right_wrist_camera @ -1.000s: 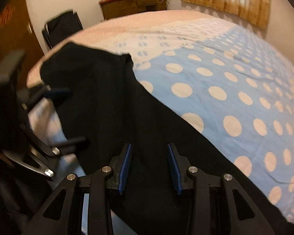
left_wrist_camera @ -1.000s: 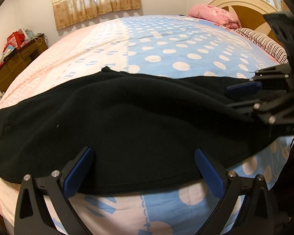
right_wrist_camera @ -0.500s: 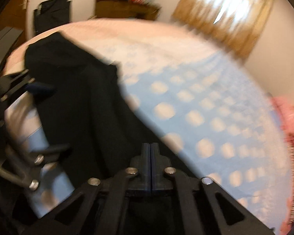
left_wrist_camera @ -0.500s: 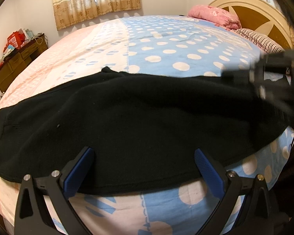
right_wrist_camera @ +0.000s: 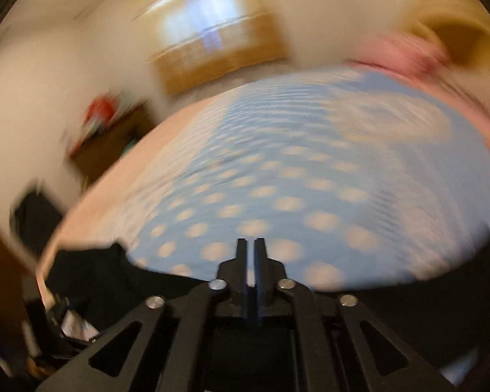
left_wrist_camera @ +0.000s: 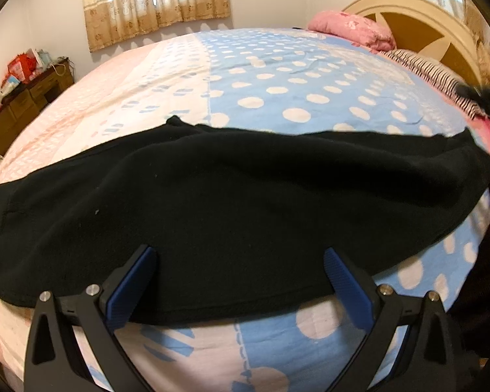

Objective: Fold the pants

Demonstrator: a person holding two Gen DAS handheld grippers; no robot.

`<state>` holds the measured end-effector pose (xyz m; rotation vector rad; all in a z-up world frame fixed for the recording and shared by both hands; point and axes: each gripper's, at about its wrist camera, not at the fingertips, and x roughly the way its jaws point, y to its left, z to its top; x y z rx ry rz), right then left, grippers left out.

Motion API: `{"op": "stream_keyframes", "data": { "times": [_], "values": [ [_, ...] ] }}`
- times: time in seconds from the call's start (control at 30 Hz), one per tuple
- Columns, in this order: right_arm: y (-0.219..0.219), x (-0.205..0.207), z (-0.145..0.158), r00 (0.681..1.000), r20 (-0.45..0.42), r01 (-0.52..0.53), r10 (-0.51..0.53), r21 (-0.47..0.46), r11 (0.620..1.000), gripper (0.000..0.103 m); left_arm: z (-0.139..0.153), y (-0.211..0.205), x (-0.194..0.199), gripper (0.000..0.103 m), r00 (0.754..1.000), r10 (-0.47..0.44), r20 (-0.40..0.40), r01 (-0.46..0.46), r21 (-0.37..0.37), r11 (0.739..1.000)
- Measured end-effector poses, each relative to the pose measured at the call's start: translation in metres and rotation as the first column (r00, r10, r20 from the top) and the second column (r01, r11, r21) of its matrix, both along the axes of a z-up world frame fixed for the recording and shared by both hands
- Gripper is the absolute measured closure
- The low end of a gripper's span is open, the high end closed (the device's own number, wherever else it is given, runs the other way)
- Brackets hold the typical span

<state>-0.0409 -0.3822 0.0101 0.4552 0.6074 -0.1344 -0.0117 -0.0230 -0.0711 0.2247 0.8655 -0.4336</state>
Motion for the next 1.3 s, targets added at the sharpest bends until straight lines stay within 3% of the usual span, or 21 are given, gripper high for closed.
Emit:
{"op": "stream_keyframes", "data": {
  "times": [0.03, 0.07, 0.17, 0.33, 0.6, 0.63, 0.67, 0.7, 0.77, 0.87, 1.0, 1.3],
  "values": [
    [-0.023, -0.021, -0.001, 0.997, 0.01, 0.077, -0.077, 0.02, 0.997, 0.06, 0.001, 0.001, 0.001, 0.0, 1.0, -0.002, -0.012, 0.002, -0.019, 1.0],
    [-0.042, -0.044, 0.0, 0.987, 0.017, 0.161, -0.162, 0.022, 0.987, 0.053, 0.004, 0.002, 0.004, 0.0, 1.0, -0.004, -0.027, 0.003, -0.04, 0.999],
    [-0.093, -0.101, 0.003, 0.944, 0.024, 0.326, -0.329, 0.081, 0.942, 0.053, 0.011, 0.004, 0.01, 0.0, 0.998, -0.004, -0.07, -0.004, -0.106, 0.994],
    [-0.125, -0.126, -0.007, 0.922, -0.065, 0.386, -0.381, 0.102, 0.917, 0.053, 0.02, -0.004, 0.005, 0.0, 0.996, -0.006, -0.089, -0.01, -0.181, 0.983],
    [-0.122, -0.094, -0.042, 0.934, -0.221, 0.259, -0.279, -0.117, 0.959, 0.053, 0.027, -0.041, -0.02, 0.0, 0.993, -0.112, -0.033, 0.109, -0.094, 0.99],
    [-0.119, -0.087, -0.046, 0.934, -0.241, 0.228, -0.262, -0.161, 0.96, 0.057, 0.028, -0.041, -0.021, 0.0, 0.993, -0.115, -0.032, 0.112, -0.091, 0.99],
    [-0.117, -0.084, -0.048, 0.931, -0.26, 0.21, -0.256, -0.191, 0.959, 0.069, 0.028, -0.042, -0.021, 0.0, 0.993, -0.116, -0.034, 0.113, -0.089, 0.99],
    [-0.115, -0.079, -0.051, 0.927, -0.283, 0.189, -0.247, -0.216, 0.958, 0.074, 0.028, -0.041, -0.021, 0.0, 0.993, -0.115, -0.036, 0.111, -0.086, 0.99],
    [-0.116, -0.073, -0.056, 0.913, -0.326, 0.169, -0.244, -0.24, 0.956, 0.076, 0.028, -0.042, -0.021, 0.0, 0.993, -0.111, -0.041, 0.107, -0.085, 0.991],
    [-0.116, -0.081, -0.046, 0.912, -0.292, 0.198, -0.289, -0.305, 0.932, 0.076, 0.029, -0.04, -0.022, 0.0, 0.994, -0.106, -0.035, 0.103, -0.087, 0.991],
    [-0.119, -0.092, -0.041, 0.915, -0.281, 0.207, -0.288, -0.287, 0.935, 0.073, 0.029, -0.038, -0.021, 0.0, 0.994, -0.099, -0.039, 0.095, -0.102, 0.99],
    [-0.116, -0.066, -0.065, 0.864, -0.431, 0.103, -0.261, -0.356, 0.929, 0.073, 0.028, -0.039, -0.021, 0.0, 0.994, -0.098, -0.043, 0.093, -0.1, 0.991]
  ]
}}
